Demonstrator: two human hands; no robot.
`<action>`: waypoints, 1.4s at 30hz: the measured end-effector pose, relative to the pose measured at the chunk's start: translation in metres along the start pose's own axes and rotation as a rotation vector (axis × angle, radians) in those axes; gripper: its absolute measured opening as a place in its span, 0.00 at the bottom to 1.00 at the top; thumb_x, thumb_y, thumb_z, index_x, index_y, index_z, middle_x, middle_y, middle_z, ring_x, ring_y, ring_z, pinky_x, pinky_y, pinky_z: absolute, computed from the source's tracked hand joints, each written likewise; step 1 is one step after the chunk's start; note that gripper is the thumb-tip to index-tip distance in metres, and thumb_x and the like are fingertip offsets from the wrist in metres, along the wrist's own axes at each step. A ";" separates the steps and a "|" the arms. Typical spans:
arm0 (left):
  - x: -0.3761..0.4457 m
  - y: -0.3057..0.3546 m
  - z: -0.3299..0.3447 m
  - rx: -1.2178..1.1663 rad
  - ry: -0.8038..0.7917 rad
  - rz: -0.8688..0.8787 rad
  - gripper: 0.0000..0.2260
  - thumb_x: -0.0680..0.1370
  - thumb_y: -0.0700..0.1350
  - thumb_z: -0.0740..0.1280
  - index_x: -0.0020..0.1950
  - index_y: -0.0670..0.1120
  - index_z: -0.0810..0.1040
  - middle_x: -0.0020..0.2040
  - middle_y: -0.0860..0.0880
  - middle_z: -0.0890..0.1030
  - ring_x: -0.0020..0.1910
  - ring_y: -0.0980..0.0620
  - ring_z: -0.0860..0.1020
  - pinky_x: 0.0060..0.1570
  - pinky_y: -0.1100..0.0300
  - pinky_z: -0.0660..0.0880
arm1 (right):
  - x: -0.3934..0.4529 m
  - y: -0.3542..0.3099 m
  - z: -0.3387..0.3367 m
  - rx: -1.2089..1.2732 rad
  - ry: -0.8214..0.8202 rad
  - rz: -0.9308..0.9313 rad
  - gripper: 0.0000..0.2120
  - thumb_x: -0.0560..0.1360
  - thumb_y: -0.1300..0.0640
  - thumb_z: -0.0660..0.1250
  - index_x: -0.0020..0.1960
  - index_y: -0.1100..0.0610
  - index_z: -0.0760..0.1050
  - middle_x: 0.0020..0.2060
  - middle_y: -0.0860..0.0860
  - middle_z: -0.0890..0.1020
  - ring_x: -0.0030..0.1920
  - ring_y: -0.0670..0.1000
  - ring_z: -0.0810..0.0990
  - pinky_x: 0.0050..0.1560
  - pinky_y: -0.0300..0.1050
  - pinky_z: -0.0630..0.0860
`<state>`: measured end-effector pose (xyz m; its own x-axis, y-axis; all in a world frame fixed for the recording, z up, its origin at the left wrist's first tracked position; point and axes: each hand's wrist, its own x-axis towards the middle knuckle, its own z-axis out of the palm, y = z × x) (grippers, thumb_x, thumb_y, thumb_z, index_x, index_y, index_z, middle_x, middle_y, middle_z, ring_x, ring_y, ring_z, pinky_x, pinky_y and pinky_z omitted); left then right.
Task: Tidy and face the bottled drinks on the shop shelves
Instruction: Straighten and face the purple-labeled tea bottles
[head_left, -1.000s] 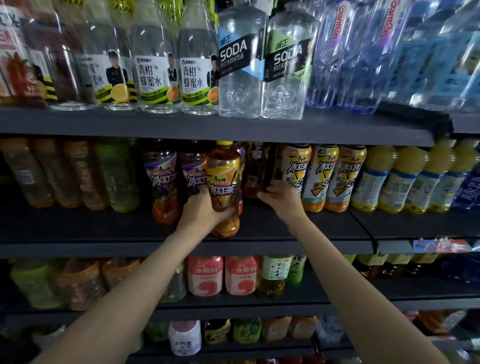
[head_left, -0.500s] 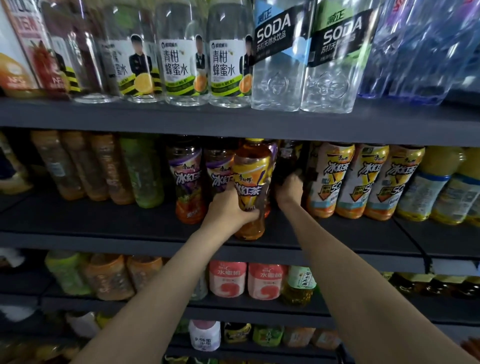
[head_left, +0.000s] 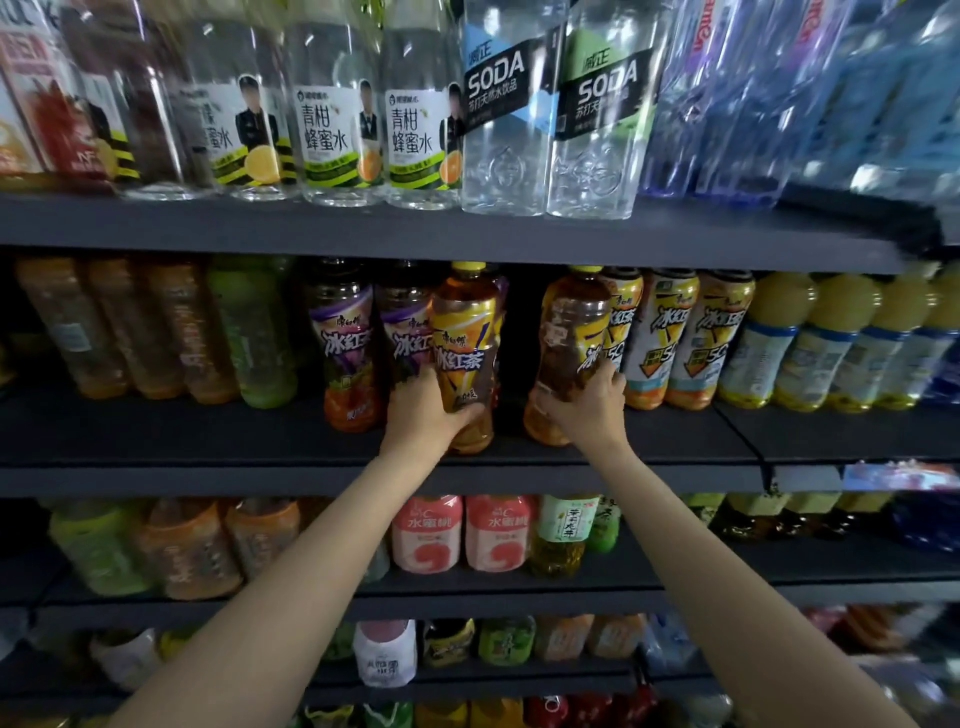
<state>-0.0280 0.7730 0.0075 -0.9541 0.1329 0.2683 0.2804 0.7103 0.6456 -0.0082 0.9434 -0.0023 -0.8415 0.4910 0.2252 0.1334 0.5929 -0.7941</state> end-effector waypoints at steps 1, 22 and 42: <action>-0.004 0.000 0.003 0.018 0.023 -0.009 0.27 0.73 0.50 0.71 0.65 0.39 0.66 0.62 0.42 0.75 0.62 0.44 0.73 0.57 0.56 0.70 | 0.003 -0.003 -0.004 0.059 -0.019 -0.001 0.35 0.70 0.53 0.74 0.68 0.65 0.60 0.64 0.61 0.68 0.66 0.61 0.67 0.63 0.52 0.67; -0.075 0.023 -0.024 -0.954 -0.645 -0.161 0.26 0.66 0.50 0.72 0.62 0.48 0.72 0.56 0.43 0.79 0.55 0.44 0.80 0.56 0.46 0.76 | -0.067 -0.030 -0.060 0.622 -0.214 0.160 0.27 0.68 0.42 0.73 0.57 0.61 0.76 0.49 0.55 0.84 0.50 0.54 0.83 0.55 0.53 0.79; -0.090 0.003 -0.073 -0.278 -0.180 0.506 0.31 0.67 0.43 0.77 0.63 0.59 0.66 0.62 0.54 0.69 0.60 0.56 0.69 0.58 0.60 0.69 | -0.084 -0.060 -0.069 0.890 -0.235 0.373 0.37 0.69 0.54 0.76 0.69 0.59 0.59 0.60 0.62 0.75 0.50 0.58 0.81 0.40 0.55 0.82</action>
<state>0.0661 0.7125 0.0373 -0.6909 0.5391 0.4817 0.6980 0.3241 0.6385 0.0909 0.9103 0.0654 -0.9210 0.3524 -0.1663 0.0501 -0.3161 -0.9474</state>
